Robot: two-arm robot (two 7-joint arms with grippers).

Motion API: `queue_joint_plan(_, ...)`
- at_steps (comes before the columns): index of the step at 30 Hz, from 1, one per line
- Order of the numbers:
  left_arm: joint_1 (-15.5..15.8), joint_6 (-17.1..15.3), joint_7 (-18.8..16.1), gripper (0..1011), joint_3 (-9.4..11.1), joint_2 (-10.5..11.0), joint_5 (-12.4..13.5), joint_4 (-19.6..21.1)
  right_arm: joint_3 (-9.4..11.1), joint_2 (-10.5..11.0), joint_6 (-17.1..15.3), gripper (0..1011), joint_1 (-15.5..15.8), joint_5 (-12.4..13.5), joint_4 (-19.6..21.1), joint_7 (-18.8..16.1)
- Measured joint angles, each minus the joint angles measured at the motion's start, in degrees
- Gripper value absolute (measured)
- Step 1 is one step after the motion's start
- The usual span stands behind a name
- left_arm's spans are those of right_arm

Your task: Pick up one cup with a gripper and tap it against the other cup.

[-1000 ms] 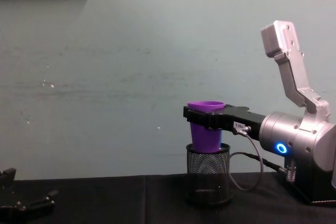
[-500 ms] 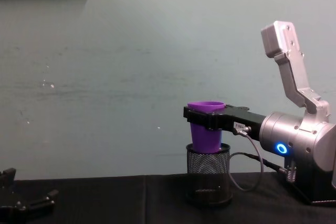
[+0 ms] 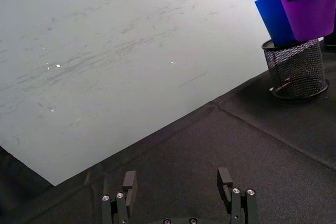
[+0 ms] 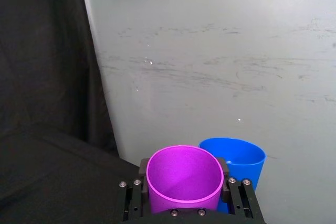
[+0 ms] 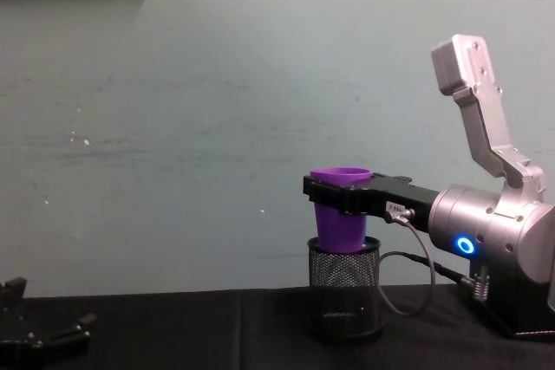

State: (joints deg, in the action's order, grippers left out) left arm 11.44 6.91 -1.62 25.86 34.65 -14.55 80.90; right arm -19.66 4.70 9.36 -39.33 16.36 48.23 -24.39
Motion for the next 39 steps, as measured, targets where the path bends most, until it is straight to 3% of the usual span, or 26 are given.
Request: queue_joint_plan(39, 0.0, 0.0, 0.0, 1000, 0.0, 0.0, 0.0, 0.0, 0.0, 0.0, 0.0, 735, 0.0, 0.0, 0.0, 0.0)
